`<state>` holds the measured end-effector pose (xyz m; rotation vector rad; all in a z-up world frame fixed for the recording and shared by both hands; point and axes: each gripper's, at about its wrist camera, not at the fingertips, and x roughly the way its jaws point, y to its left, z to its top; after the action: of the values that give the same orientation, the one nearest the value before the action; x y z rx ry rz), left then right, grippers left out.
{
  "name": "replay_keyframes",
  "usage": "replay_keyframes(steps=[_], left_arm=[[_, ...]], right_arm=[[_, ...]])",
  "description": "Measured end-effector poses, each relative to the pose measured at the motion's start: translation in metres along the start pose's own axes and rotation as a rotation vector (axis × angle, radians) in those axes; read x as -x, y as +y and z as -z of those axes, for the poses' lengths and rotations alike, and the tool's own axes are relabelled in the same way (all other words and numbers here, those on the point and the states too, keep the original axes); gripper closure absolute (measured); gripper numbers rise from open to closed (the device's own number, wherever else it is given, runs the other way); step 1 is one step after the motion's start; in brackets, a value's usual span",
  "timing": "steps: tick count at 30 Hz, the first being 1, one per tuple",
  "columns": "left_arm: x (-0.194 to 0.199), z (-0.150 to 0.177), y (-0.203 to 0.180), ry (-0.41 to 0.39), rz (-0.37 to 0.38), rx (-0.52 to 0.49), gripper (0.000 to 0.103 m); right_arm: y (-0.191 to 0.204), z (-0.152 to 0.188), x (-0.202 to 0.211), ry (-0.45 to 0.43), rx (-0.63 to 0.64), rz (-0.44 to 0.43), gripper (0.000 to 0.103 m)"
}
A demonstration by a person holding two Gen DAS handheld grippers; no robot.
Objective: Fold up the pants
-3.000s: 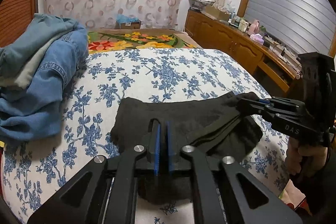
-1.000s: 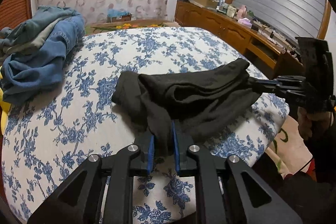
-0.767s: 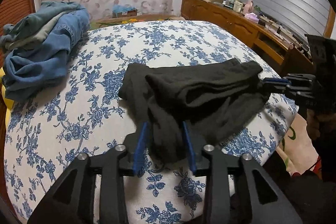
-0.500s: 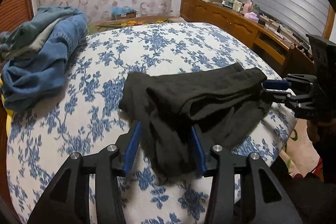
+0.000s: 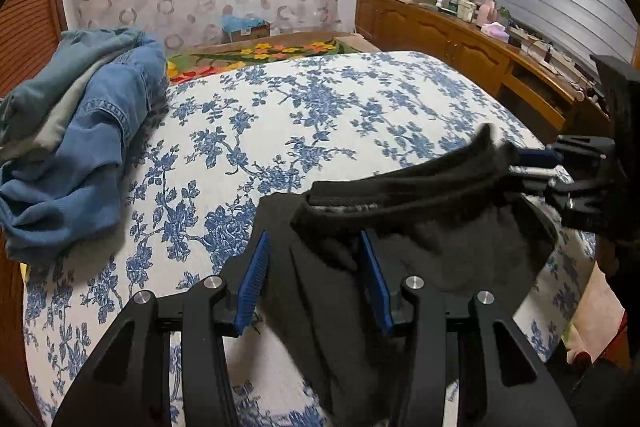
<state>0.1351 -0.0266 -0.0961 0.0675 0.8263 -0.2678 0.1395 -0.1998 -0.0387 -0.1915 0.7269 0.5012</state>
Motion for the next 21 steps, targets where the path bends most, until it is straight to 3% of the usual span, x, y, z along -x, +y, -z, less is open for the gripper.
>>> replay_keyframes(steps=[7, 9, 11, 15, 21], left_arm=[[-0.013, 0.003, 0.008, 0.024, 0.001, 0.028, 0.054], [-0.015, 0.004, 0.008, 0.027, 0.001, 0.027, 0.05], [-0.018, 0.006, 0.009, 0.031, -0.01, 0.03, 0.037], [-0.024, 0.01, 0.011, 0.033, 0.002, 0.051, 0.027], [-0.024, 0.01, 0.015, 0.034, 0.0, 0.051, 0.025]], right_arm=[[-0.015, -0.004, -0.024, 0.029, -0.074, 0.009, 0.065], [-0.016, -0.003, -0.026, 0.029, -0.08, 0.006, 0.065], [-0.017, -0.002, -0.025, 0.018, -0.086, 0.006, 0.065], [-0.016, 0.0, -0.016, 0.003, -0.105, -0.003, 0.065], [-0.009, 0.007, -0.012, -0.007, -0.1, -0.046, 0.052]])
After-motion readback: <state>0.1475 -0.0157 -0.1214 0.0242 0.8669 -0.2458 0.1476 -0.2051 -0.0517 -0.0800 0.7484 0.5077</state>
